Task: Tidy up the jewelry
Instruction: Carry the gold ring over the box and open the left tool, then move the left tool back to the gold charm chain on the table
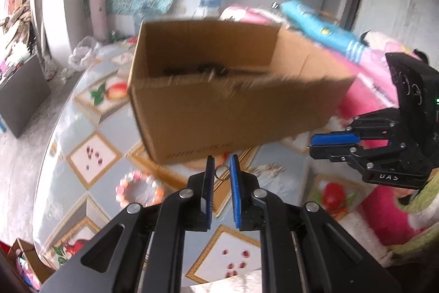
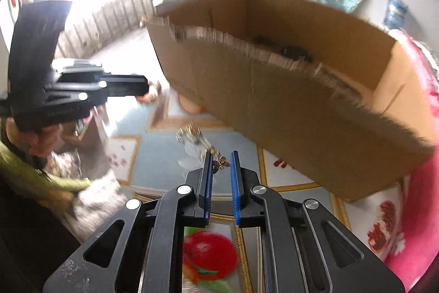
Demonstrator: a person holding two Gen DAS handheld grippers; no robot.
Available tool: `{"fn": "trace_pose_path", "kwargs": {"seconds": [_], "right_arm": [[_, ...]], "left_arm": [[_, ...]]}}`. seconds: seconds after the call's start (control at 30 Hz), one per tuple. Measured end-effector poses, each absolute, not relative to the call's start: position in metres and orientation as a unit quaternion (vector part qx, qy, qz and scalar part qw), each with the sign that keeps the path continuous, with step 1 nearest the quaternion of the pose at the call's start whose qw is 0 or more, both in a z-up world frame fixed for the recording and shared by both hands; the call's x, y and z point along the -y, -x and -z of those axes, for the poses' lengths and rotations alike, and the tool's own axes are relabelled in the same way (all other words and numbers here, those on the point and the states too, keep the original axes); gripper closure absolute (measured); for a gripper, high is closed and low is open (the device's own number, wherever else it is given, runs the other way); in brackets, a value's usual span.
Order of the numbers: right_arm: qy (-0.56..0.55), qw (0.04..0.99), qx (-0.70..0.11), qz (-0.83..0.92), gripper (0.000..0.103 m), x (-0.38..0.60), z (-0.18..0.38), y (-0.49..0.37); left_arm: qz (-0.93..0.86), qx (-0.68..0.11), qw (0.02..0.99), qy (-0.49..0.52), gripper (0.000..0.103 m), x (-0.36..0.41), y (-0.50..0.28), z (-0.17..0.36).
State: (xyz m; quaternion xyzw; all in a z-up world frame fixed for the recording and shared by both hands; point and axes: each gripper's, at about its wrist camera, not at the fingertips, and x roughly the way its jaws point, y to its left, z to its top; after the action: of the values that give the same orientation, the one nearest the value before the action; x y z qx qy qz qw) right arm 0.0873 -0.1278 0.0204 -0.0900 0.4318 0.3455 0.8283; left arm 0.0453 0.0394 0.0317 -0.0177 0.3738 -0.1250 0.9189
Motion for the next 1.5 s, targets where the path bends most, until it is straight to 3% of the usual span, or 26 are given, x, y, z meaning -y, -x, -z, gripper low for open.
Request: {"fn": "trace_pose_path", "kwargs": {"seconds": [0.3,0.8,0.87,0.93,1.2,1.4,1.5], "right_arm": [[0.002,0.886,-0.355,-0.3,0.092,0.149,-0.088,-0.109],[-0.027,0.88,-0.449,-0.154,0.092,0.153,-0.044,-0.214],[-0.032,0.881,-0.447,-0.152,0.088,0.154,-0.043,-0.218],[-0.035,0.884,-0.442,-0.149,0.085,0.156,-0.045,-0.215],[-0.037,0.895,-0.419,-0.15,0.075,0.16,-0.059,-0.198],[-0.042,0.907,-0.39,-0.156,0.068,0.162,-0.079,-0.173],[-0.04,0.918,-0.356,-0.17,0.056,0.165,-0.098,-0.144]], "left_arm": [[0.194,-0.321,0.927,0.023,0.092,-0.026,-0.074,-0.102],[0.141,-0.421,0.896,0.014,0.091,0.011,-0.218,-0.072],[0.133,-0.425,0.895,0.017,0.087,0.013,-0.222,-0.071],[0.127,-0.422,0.897,0.018,0.076,0.013,-0.224,-0.071],[0.115,-0.395,0.911,0.022,0.065,0.004,-0.206,-0.085],[0.115,-0.358,0.926,0.027,0.063,-0.007,-0.167,-0.105],[0.12,-0.331,0.936,0.029,0.059,-0.019,-0.137,-0.114]]}}
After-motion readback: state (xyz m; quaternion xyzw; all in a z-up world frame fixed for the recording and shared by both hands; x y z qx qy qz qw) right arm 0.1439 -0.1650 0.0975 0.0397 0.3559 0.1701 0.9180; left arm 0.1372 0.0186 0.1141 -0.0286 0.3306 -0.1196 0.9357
